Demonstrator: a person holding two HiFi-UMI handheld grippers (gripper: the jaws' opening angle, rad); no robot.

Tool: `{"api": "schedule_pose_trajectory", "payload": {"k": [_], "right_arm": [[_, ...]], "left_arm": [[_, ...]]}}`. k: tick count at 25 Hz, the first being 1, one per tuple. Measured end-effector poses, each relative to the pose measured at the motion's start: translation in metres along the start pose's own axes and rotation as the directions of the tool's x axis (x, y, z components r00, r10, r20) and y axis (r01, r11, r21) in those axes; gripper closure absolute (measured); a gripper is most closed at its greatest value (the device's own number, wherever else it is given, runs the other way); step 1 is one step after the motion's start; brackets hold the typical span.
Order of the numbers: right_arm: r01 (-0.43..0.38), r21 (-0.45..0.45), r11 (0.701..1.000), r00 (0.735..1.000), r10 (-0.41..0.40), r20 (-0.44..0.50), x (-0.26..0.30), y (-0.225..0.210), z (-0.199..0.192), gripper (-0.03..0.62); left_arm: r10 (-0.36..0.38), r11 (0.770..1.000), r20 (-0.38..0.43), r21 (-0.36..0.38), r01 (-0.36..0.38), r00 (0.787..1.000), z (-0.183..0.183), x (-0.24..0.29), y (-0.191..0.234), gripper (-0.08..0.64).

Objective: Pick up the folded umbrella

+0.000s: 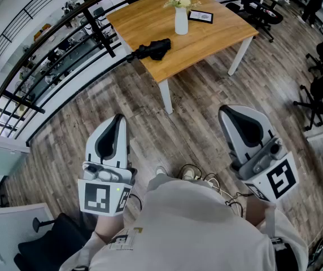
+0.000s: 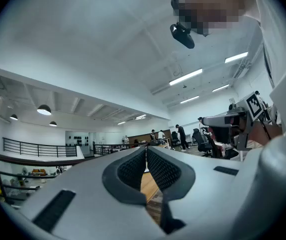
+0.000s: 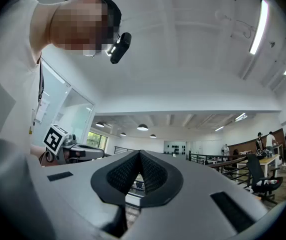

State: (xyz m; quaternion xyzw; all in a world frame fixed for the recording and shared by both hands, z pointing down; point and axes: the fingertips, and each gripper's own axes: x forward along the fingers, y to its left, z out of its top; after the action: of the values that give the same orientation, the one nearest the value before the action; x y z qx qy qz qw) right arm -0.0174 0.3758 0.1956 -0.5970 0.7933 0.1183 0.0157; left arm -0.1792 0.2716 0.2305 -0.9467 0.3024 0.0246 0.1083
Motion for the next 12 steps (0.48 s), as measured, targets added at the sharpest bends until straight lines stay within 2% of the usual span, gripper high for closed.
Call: {"api": "schedule_pose_trajectory", "payload": {"k": [3,8,12], "right_arm": [[0.003,0.004,1.0,1.0,-0.003,-0.009,-0.004,-0.002,-0.003,0.565],[-0.081,0.019,0.997,0.997,0.081,-0.017,-0.007,0.009,-0.005,0.565],[-0.106,-0.003,0.994,0.994,0.106,-0.02,-0.01,0.015,-0.006,0.563]], "left_arm": [[-0.009,1.0,-0.001,0.016,0.009,1.0,0.001,0.0,-0.006,0.535],[-0.013,1.0,-0.031,0.026,0.014,0.999,0.001,0.003,-0.012,0.538],[-0.016,1.0,-0.03,0.024,0.017,0.999,0.003,0.002,-0.017,0.538]]}}
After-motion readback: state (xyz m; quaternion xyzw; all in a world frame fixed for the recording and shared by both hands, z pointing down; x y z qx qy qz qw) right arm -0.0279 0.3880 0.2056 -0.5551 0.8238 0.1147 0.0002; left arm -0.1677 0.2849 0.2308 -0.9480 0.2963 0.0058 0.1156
